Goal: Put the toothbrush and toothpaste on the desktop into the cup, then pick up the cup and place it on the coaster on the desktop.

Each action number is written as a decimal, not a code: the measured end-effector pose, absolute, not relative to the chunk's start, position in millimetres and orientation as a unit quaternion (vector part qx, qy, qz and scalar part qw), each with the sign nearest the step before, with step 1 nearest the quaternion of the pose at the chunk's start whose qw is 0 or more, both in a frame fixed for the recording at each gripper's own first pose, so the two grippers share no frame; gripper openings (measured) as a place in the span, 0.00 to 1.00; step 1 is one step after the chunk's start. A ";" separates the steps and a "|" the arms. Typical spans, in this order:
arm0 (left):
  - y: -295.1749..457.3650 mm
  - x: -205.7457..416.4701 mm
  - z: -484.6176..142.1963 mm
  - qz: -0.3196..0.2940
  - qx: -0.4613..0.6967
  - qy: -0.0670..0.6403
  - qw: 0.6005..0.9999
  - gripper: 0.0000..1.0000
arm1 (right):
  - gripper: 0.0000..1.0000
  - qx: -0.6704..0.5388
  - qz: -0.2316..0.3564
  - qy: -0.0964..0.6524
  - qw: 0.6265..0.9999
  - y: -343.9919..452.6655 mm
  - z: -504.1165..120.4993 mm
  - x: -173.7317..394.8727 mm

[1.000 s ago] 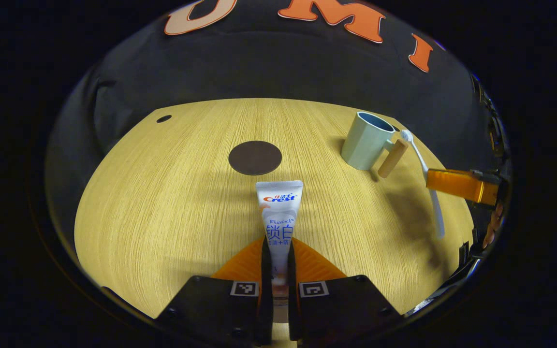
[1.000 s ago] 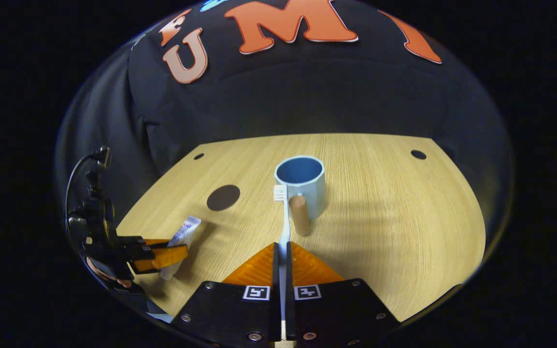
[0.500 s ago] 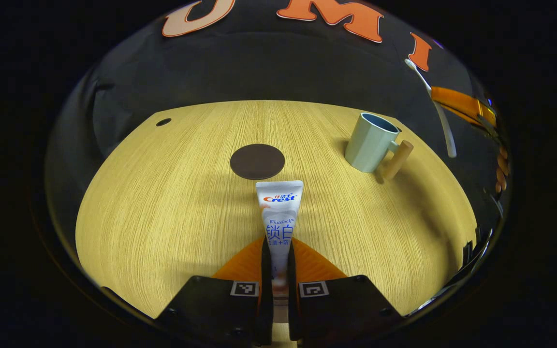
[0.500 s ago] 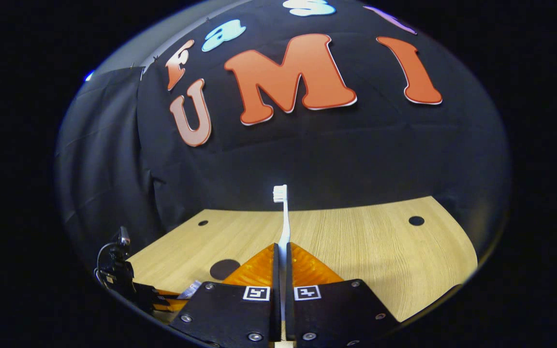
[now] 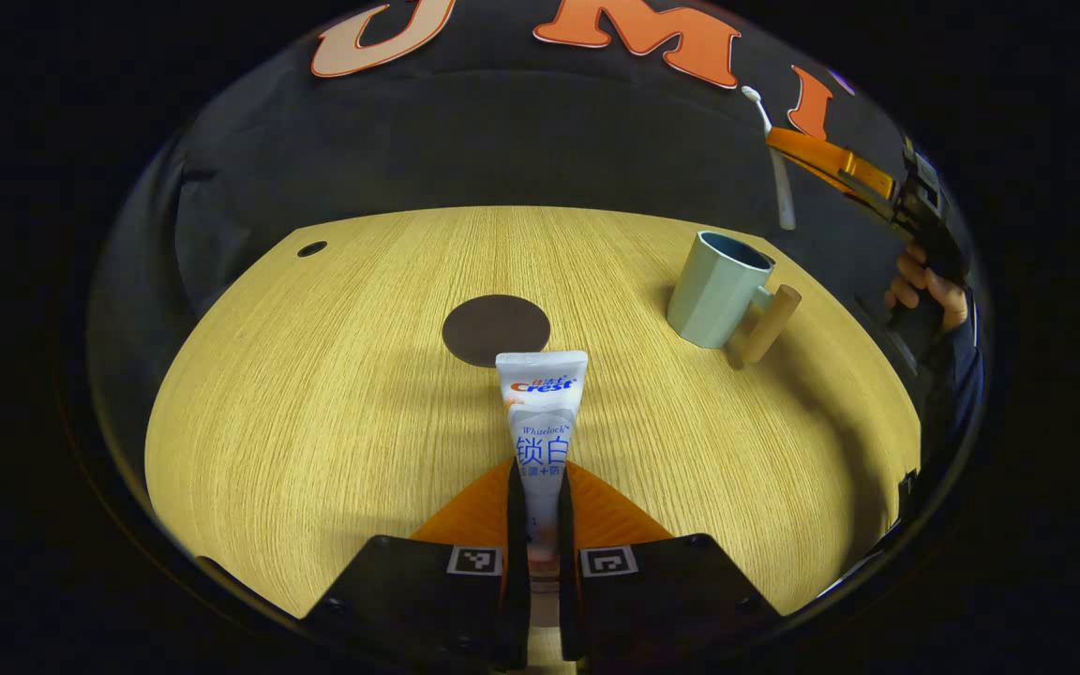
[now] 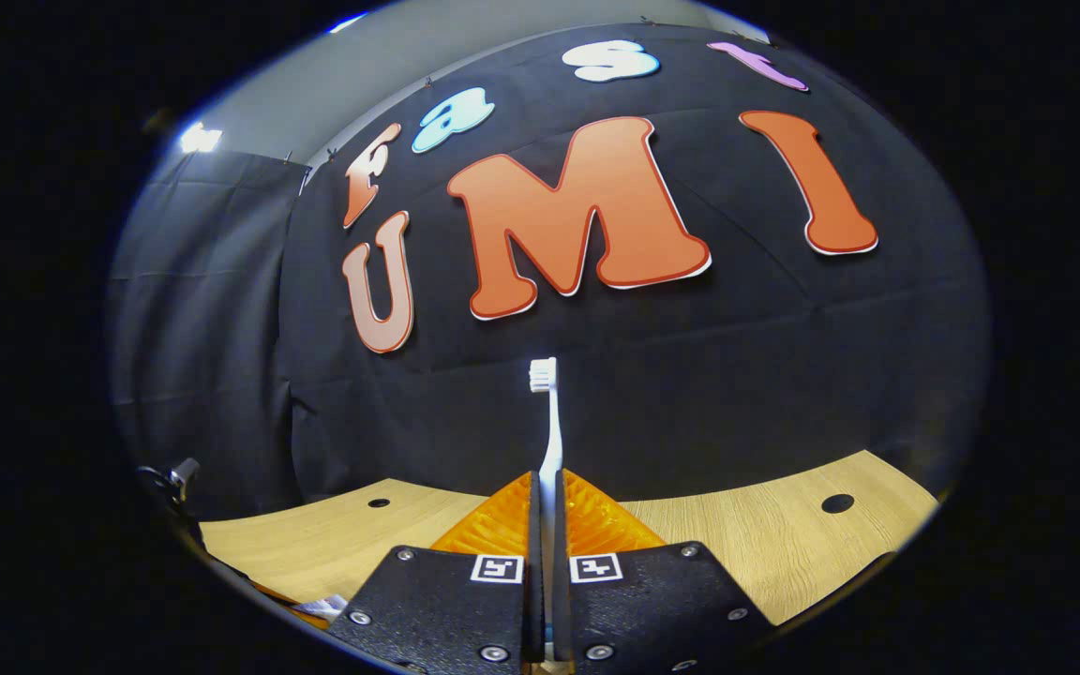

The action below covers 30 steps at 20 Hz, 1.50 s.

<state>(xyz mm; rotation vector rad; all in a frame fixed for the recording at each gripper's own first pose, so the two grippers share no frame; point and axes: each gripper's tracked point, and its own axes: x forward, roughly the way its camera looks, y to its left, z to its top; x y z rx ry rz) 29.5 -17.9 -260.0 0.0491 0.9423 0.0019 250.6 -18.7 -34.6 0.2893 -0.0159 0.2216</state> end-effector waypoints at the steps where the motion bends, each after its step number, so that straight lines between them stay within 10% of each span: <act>1: -18.3 30.1 -258.6 0.001 0.023 0.452 0.892 0.17 | 0.04 0.146 0.116 -0.005 0.982 -13.9 -42.3 253.5; 15: -33.5 74.3 -182.1 -0.034 -0.001 0.312 0.950 0.17 | 0.09 0.170 0.142 0.131 0.966 -1.7 -143.9 244.6; 24: -86.0 200.1 -97.7 -0.081 -0.030 0.129 0.988 0.16 | 0.79 0.165 0.113 0.115 0.973 -54.1 -117.6 178.1; 30: -135.9 269.2 -73.5 -0.110 -0.066 0.043 0.991 0.16 | 0.92 0.153 0.069 0.098 0.981 -109.7 -112.9 127.5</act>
